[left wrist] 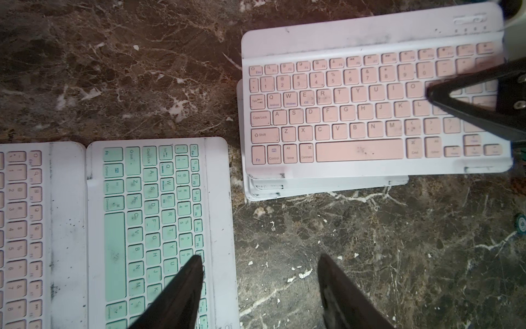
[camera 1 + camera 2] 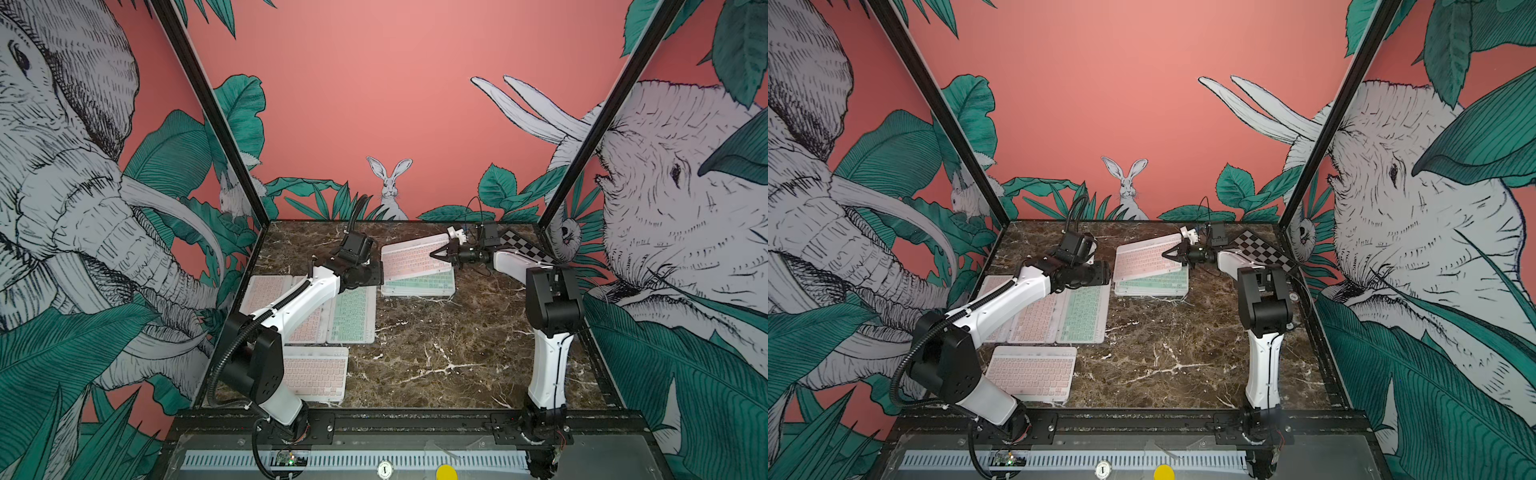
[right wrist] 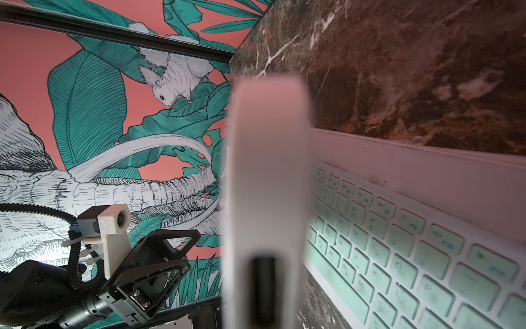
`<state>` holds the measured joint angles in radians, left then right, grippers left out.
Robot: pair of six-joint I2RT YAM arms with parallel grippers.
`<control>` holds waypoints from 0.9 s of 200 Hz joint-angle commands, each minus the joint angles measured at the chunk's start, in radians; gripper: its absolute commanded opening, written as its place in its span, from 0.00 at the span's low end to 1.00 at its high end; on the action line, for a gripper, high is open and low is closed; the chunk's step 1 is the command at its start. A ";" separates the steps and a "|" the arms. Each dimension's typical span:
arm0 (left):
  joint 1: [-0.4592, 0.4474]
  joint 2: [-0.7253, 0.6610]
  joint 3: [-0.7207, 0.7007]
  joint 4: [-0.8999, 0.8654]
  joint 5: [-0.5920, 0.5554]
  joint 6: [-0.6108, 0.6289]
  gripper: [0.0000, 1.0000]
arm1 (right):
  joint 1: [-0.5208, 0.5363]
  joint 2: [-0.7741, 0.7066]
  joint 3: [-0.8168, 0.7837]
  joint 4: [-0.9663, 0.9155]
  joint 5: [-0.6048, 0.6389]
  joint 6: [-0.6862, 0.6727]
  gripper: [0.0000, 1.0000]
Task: Stack the numeric keypads
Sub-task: Place the numeric keypad at the numeric keypad.
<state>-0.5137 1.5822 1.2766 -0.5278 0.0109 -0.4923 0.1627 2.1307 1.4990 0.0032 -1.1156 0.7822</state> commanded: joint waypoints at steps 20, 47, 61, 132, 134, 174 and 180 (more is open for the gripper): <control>0.006 -0.007 0.018 -0.028 -0.006 0.003 0.66 | -0.024 0.021 0.030 0.051 -0.097 -0.009 0.00; 0.005 -0.007 0.018 -0.029 -0.009 0.000 0.66 | -0.032 0.038 0.022 0.046 -0.102 -0.019 0.00; 0.005 -0.007 0.016 -0.033 -0.008 -0.004 0.66 | -0.033 0.046 0.027 0.018 -0.104 -0.041 0.00; 0.005 -0.024 -0.023 -0.018 -0.005 -0.024 0.65 | -0.037 0.093 0.051 -0.118 -0.100 -0.145 0.00; 0.006 -0.024 -0.024 -0.018 -0.005 -0.025 0.66 | -0.037 0.095 0.052 -0.126 -0.098 -0.152 0.00; 0.006 -0.024 -0.026 -0.020 0.003 -0.022 0.66 | -0.037 0.093 0.047 -0.169 -0.071 -0.175 0.06; 0.006 -0.024 -0.025 -0.020 0.003 -0.022 0.65 | -0.037 0.093 0.047 -0.175 -0.069 -0.181 0.06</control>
<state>-0.5137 1.5822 1.2663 -0.5301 0.0105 -0.5049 0.1299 2.2139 1.5345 -0.1318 -1.1904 0.6495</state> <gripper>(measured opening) 0.656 0.062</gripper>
